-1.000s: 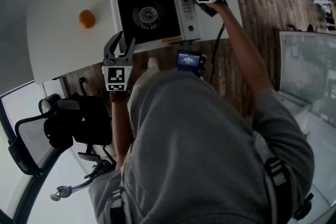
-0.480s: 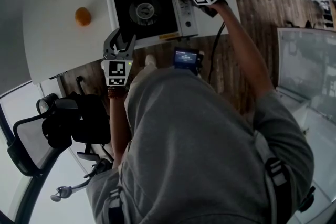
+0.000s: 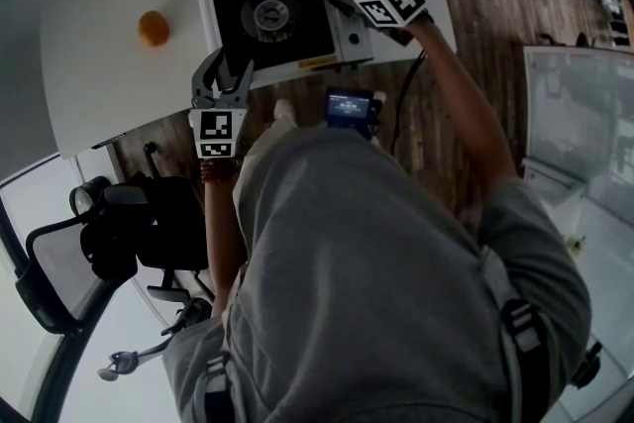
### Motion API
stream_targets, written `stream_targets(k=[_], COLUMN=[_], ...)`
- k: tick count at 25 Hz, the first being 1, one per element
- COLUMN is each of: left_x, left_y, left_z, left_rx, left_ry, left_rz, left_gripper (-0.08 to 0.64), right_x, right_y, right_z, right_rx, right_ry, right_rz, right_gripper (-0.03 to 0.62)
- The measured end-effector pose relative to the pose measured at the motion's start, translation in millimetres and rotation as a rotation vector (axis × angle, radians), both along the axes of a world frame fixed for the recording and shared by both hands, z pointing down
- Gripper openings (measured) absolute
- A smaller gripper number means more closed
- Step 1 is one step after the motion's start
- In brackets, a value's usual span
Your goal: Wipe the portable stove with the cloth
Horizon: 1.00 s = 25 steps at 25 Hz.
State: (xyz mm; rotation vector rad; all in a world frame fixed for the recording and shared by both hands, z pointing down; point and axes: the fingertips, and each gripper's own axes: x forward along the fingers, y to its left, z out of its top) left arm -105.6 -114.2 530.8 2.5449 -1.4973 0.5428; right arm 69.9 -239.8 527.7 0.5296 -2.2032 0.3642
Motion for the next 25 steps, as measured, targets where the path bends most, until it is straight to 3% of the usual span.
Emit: stream_targets(k=[8, 25], left_x=[0, -3], left_y=[0, 0], left_z=[0, 1], left_rx=[-0.001, -0.008], left_ry=[0.005, 0.018], left_rz=[-0.001, -0.023], left_gripper=[0.232, 0.236], right_x=[2, 23], right_y=[30, 94], right_z=[0, -2], right_rx=[-0.008, -0.021], right_ry=[-0.011, -0.092], right_rz=[-0.025, 0.027], right_gripper=[0.1, 0.1])
